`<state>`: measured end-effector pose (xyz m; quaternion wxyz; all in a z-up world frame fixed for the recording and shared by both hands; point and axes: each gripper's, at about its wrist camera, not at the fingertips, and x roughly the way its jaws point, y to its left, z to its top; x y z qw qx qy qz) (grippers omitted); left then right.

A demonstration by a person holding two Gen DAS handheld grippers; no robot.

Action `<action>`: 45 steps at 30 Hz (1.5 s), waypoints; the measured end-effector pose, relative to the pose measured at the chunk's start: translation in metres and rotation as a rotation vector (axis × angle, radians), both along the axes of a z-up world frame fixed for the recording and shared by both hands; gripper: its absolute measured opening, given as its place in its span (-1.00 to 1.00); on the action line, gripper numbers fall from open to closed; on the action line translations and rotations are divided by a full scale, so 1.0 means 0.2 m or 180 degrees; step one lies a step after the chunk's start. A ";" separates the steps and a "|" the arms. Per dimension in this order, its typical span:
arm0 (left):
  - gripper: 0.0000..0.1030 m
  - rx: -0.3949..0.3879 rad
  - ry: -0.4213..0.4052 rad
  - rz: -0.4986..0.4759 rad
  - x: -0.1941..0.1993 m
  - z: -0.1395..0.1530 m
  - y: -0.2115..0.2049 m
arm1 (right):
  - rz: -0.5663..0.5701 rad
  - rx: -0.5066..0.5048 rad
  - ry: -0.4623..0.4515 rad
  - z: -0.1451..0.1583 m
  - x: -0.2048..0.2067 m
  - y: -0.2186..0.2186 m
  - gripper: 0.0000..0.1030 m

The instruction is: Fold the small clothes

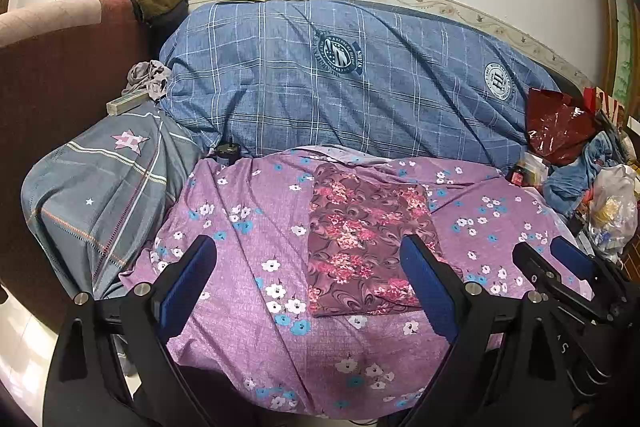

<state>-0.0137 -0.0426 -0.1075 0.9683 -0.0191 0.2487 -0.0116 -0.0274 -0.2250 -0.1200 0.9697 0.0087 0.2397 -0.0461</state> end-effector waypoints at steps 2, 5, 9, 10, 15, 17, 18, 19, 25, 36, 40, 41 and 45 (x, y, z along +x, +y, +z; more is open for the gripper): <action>0.82 -0.0004 -0.0003 -0.0001 0.00 0.00 0.00 | -0.0004 -0.0004 -0.0009 0.00 0.00 0.00 0.07; 0.82 -0.0008 -0.0006 -0.0003 -0.01 0.01 0.00 | -0.0005 -0.0005 -0.0024 0.01 -0.01 0.00 0.07; 0.82 -0.0023 -0.0018 -0.0002 -0.03 0.02 0.00 | 0.0005 -0.0015 -0.0048 0.03 -0.03 0.01 0.07; 0.82 -0.0027 -0.0027 -0.0005 -0.03 0.02 0.00 | 0.0008 -0.0016 -0.0052 0.03 -0.03 0.01 0.07; 0.82 -0.0027 -0.0068 -0.0008 -0.06 0.05 0.01 | 0.0018 -0.0024 -0.0081 0.05 -0.05 0.02 0.07; 0.82 -0.0026 -0.0082 0.0000 -0.08 0.06 0.01 | 0.0019 -0.0027 -0.0086 0.05 -0.06 0.02 0.07; 0.82 -0.0028 -0.0087 -0.0003 -0.08 0.06 0.01 | 0.0017 -0.0024 -0.0089 0.06 -0.06 0.01 0.07; 0.82 -0.0028 -0.0092 -0.0003 -0.08 0.06 0.01 | 0.0015 -0.0020 -0.0090 0.06 -0.06 0.01 0.07; 0.82 -0.0028 -0.0091 0.0002 -0.07 0.06 0.00 | 0.0013 -0.0043 -0.0101 0.06 -0.06 0.03 0.07; 0.82 -0.0052 -0.0048 0.0020 -0.01 0.05 0.03 | 0.0000 -0.0076 -0.0054 0.06 0.01 0.04 0.07; 0.82 -0.0074 -0.0033 0.0036 0.03 0.04 0.05 | 0.0009 -0.0097 -0.0034 0.06 0.05 0.05 0.07; 0.82 -0.0078 -0.0033 0.0043 0.03 0.04 0.05 | 0.0009 -0.0104 -0.0028 0.06 0.06 0.05 0.07; 0.82 -0.0177 -0.0035 0.0009 0.08 0.03 0.06 | 0.0009 -0.0100 0.0010 0.04 0.12 0.05 0.07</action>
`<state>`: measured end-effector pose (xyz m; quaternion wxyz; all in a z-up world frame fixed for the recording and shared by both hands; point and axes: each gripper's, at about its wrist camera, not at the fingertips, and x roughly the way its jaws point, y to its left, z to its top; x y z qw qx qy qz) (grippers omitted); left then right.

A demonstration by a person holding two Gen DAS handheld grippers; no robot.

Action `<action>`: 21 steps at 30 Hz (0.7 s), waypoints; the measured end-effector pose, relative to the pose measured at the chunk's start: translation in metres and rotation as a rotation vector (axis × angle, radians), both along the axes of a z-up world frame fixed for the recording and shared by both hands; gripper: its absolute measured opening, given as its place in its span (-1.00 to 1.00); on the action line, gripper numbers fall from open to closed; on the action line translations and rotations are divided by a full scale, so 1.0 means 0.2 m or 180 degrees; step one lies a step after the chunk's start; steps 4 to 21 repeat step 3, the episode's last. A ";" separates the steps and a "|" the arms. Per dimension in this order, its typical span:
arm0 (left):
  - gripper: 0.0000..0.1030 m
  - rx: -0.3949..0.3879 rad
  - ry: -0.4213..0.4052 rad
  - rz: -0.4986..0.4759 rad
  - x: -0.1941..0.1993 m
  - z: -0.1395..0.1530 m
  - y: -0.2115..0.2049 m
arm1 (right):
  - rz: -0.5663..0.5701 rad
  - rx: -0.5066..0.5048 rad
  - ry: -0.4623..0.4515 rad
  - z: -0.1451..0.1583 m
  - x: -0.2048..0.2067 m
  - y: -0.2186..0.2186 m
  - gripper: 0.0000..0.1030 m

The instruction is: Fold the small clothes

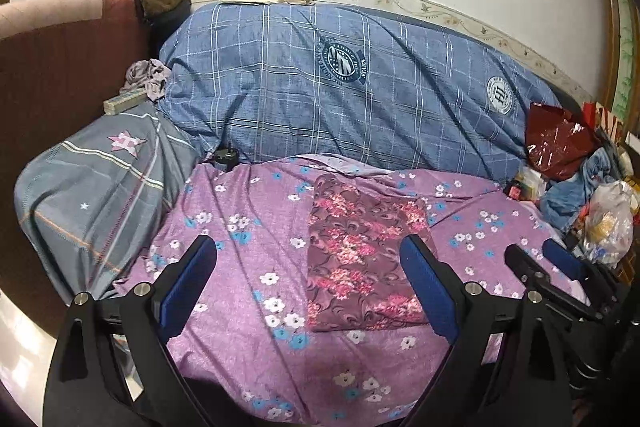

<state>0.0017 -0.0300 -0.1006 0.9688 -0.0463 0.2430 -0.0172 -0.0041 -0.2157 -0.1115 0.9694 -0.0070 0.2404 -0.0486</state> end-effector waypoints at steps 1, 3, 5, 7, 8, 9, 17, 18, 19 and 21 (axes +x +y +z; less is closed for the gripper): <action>0.82 -0.0021 -0.0007 0.0005 0.02 0.00 0.00 | -0.0002 0.0003 0.0009 0.00 0.02 -0.01 0.07; 0.82 -0.0025 0.0016 0.0031 0.07 -0.02 0.00 | -0.0016 -0.0001 0.0016 -0.01 0.07 -0.02 0.08; 0.82 -0.0025 0.0016 0.0031 0.07 -0.02 0.00 | -0.0016 -0.0001 0.0016 -0.01 0.07 -0.02 0.08; 0.82 -0.0025 0.0016 0.0031 0.07 -0.02 0.00 | -0.0016 -0.0001 0.0016 -0.01 0.07 -0.02 0.08; 0.82 -0.0025 0.0016 0.0031 0.07 -0.02 0.00 | -0.0016 -0.0001 0.0016 -0.01 0.07 -0.02 0.08; 0.82 -0.0025 0.0016 0.0031 0.07 -0.02 0.00 | -0.0016 -0.0001 0.0016 -0.01 0.07 -0.02 0.08; 0.82 -0.0025 0.0016 0.0031 0.07 -0.02 0.00 | -0.0016 -0.0001 0.0016 -0.01 0.07 -0.02 0.08; 0.82 -0.0025 0.0016 0.0031 0.07 -0.02 0.00 | -0.0016 -0.0001 0.0016 -0.01 0.07 -0.02 0.08; 0.82 -0.0025 0.0016 0.0031 0.07 -0.02 0.00 | -0.0016 -0.0001 0.0016 -0.01 0.07 -0.02 0.08; 0.82 -0.0025 0.0016 0.0031 0.07 -0.02 0.00 | -0.0016 -0.0001 0.0016 -0.01 0.07 -0.02 0.08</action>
